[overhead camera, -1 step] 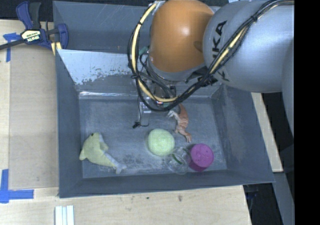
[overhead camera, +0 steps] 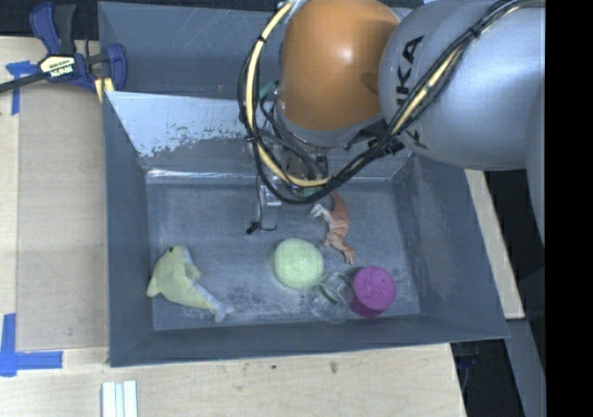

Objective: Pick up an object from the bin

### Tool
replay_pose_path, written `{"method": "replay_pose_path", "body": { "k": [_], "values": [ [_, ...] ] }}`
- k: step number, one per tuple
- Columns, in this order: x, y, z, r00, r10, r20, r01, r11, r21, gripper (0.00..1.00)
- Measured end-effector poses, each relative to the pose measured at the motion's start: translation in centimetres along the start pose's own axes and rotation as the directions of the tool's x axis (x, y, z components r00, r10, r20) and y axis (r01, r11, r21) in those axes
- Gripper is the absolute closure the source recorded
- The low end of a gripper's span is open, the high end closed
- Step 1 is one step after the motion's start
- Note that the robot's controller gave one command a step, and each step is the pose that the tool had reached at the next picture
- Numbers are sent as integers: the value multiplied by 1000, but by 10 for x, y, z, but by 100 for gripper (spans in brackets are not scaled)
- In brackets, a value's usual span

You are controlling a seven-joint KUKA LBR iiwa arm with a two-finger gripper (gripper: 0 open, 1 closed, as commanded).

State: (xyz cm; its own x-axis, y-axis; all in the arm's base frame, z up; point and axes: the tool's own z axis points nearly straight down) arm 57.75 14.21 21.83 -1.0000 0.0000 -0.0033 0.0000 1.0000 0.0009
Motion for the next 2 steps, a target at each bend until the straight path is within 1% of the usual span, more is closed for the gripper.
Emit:
{"method": "replay_pose_path", "body": {
  "k": [1, 2],
  "values": [
    [24, 41, 72, 997, 83, 3, -83, 997, -1, 0],
    [68, 103, 61, 985, 173, 0, -173, 985, -4, 0]
  ]
}}
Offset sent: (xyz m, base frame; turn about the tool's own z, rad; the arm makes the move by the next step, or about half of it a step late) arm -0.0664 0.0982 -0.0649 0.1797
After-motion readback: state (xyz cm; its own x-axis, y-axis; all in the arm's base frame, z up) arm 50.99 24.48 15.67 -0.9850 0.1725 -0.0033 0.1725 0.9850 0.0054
